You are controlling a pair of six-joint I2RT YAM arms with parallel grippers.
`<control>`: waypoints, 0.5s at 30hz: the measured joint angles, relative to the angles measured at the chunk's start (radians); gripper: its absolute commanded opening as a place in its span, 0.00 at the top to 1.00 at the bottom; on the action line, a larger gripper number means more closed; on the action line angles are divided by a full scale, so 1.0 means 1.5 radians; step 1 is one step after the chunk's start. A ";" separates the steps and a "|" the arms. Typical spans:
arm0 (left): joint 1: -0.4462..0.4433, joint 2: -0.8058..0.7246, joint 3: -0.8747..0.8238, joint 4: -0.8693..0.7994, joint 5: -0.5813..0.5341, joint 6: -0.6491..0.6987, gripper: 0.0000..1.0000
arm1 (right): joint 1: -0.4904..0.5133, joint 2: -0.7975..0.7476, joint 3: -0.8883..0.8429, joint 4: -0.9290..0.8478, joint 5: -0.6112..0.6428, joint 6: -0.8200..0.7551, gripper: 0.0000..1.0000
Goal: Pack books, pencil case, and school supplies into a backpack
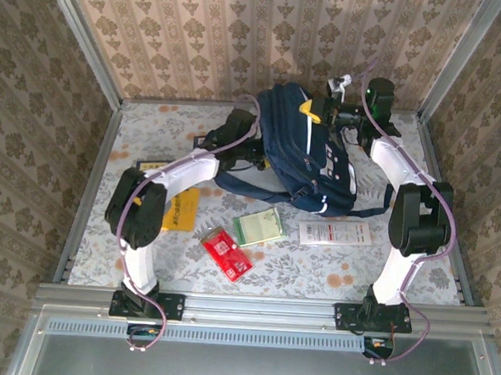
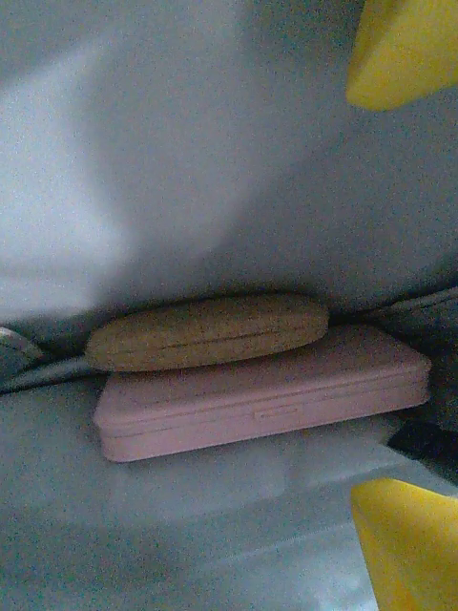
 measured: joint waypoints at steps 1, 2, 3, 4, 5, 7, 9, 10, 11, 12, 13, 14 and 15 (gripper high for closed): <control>0.008 -0.018 -0.006 -0.012 0.002 0.010 0.00 | 0.000 -0.003 0.000 -0.016 0.003 -0.014 1.00; 0.014 -0.031 -0.010 -0.021 0.002 0.018 0.00 | 0.000 -0.005 0.000 -0.027 0.006 -0.024 1.00; 0.024 -0.048 -0.017 -0.034 0.002 0.031 0.00 | 0.000 -0.007 0.002 -0.048 0.009 -0.041 1.00; 0.031 -0.062 -0.023 -0.047 0.002 0.041 0.00 | 0.000 -0.007 0.008 -0.075 0.011 -0.062 1.00; 0.036 -0.071 -0.028 -0.056 0.002 0.048 0.00 | 0.000 -0.007 0.013 -0.096 0.013 -0.079 1.00; 0.057 -0.106 -0.065 -0.069 0.002 0.062 0.00 | 0.001 -0.007 0.044 -0.184 0.027 -0.148 1.00; 0.075 -0.138 -0.103 -0.085 0.002 0.071 0.00 | 0.003 -0.007 0.084 -0.280 0.049 -0.216 1.00; 0.087 -0.153 -0.121 -0.095 0.002 0.075 0.00 | 0.004 -0.007 0.112 -0.342 0.062 -0.260 1.00; 0.098 -0.164 -0.131 -0.102 0.003 0.080 0.00 | 0.005 -0.006 0.129 -0.379 0.075 -0.294 1.00; 0.114 -0.181 -0.147 -0.112 0.006 0.087 0.00 | 0.007 -0.006 0.155 -0.429 0.092 -0.329 1.00; 0.130 -0.198 -0.158 -0.123 0.007 0.094 0.00 | 0.009 -0.003 0.173 -0.470 0.106 -0.360 1.00; 0.145 -0.213 -0.166 -0.134 0.007 0.099 0.00 | 0.011 0.002 0.196 -0.507 0.123 -0.393 1.00; 0.162 -0.229 -0.173 -0.145 0.006 0.108 0.00 | 0.015 0.008 0.216 -0.545 0.138 -0.422 1.00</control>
